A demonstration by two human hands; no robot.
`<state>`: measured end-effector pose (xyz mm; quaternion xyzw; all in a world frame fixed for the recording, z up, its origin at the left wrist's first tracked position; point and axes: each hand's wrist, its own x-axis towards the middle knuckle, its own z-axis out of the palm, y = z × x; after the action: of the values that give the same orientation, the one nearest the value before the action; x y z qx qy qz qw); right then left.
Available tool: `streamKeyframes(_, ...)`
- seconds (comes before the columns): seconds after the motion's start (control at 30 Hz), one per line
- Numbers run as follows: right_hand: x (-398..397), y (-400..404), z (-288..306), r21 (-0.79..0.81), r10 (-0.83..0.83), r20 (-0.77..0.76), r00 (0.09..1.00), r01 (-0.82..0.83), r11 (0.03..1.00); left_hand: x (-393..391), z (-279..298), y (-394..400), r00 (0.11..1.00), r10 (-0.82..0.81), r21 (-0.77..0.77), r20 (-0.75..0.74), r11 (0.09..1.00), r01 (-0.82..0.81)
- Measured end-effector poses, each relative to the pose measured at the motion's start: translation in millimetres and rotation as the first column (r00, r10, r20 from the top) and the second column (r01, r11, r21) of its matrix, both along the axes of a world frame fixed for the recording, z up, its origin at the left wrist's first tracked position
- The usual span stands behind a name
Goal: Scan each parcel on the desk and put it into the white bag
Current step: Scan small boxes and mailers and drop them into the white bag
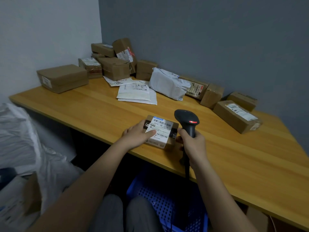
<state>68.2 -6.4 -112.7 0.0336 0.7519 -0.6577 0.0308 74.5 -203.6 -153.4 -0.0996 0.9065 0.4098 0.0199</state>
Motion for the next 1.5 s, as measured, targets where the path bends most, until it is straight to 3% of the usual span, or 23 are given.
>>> streamKeyframes(0.17,6.4,0.2,0.5,-0.059,-0.023,-0.042,0.999,0.021,0.998,17.8,-1.0,5.9,0.991,0.059,0.260,-0.117,0.965,-0.027)
streamKeyframes(0.47,38.5,11.6,-11.1,-0.035,-0.042,-0.132,0.990,0.037,0.999,34.5,-16.5,16.9,0.933,0.245,0.381,-0.263,0.915,-0.132)
streamKeyframes(0.83,90.3,19.8,-34.2,0.048,0.109,-0.084,0.991,-0.105,0.993,37.1,-27.0,27.7,0.898,0.297,0.383,-0.325,0.909,-0.163)
streamKeyframes(1.5,99.6,12.2,-32.3,0.088,0.113,-0.091,0.989,-0.105,0.990,34.7,-28.7,26.0,0.905,0.288,0.357,-0.314,0.919,-0.169)
